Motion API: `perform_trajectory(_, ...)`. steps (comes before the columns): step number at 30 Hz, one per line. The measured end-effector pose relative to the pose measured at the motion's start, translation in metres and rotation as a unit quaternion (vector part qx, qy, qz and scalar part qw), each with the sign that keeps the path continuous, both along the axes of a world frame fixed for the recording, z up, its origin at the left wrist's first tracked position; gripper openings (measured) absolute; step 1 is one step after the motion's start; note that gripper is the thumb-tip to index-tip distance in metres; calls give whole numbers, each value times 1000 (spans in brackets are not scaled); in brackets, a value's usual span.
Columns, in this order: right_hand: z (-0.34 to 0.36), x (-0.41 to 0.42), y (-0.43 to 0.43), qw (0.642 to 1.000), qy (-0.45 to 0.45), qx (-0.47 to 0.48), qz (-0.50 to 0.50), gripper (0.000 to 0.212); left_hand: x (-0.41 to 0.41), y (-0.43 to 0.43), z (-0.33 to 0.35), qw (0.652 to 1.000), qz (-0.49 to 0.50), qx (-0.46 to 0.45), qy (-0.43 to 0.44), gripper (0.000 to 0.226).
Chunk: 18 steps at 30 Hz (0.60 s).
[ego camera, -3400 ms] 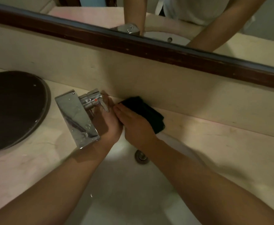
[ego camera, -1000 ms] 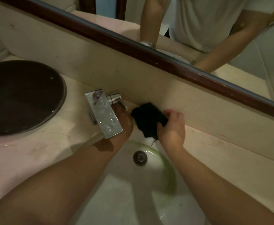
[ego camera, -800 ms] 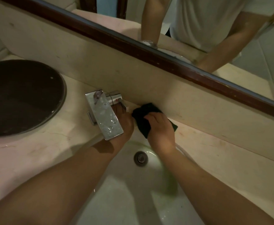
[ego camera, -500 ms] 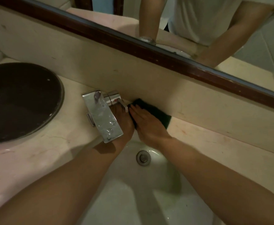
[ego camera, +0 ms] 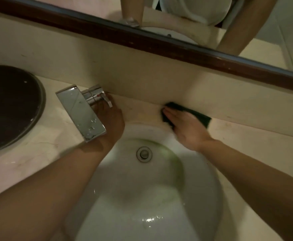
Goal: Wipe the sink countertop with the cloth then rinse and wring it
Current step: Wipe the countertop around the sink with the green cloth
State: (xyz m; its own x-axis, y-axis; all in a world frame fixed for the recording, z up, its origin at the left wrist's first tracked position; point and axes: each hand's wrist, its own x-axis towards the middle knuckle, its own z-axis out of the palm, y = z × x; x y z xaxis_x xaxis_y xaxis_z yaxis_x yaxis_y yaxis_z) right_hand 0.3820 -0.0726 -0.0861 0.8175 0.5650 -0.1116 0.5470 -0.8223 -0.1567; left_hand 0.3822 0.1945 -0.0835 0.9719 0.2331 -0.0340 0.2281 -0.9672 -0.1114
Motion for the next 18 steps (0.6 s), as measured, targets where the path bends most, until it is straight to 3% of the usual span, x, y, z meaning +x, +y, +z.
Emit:
perform_trajectory(2, 5, -19, -49, 998, 18, -12, -60, 63, 2, 0, -3, 998, 5, -63, 24, 58)
perform_trajectory(4, 7, -36, -74, 992, 31, -32, -115, 62, 1, -5, -7, 996, 18, -90, -11, 58)
perform_trajectory(6, 1, -40, -71, 990, 20, -25, -137, 60, -4, -28, -11, 994, -46, -85, -48, 56)
perform_trajectory(8, -5, -33, -48, 996, 9, -17, -83, 58, -14, -76, -16, 984, -103, -130, -63, 60)
perform_trajectory(11, -10, -15, -17, 999, -5, -27, 16, 59, -25, -145, -13, 968, -98, -229, -25, 61)
perform_trajectory(13, -6, -6, -28, 999, -14, -46, 5, 61, -21, -170, -16, 975, -76, -207, 0, 56)
perform_trajectory(18, -2, -10, -109, 999, 16, -41, 7, 61, -17, -187, -16, 981, -9, -193, -4, 70)
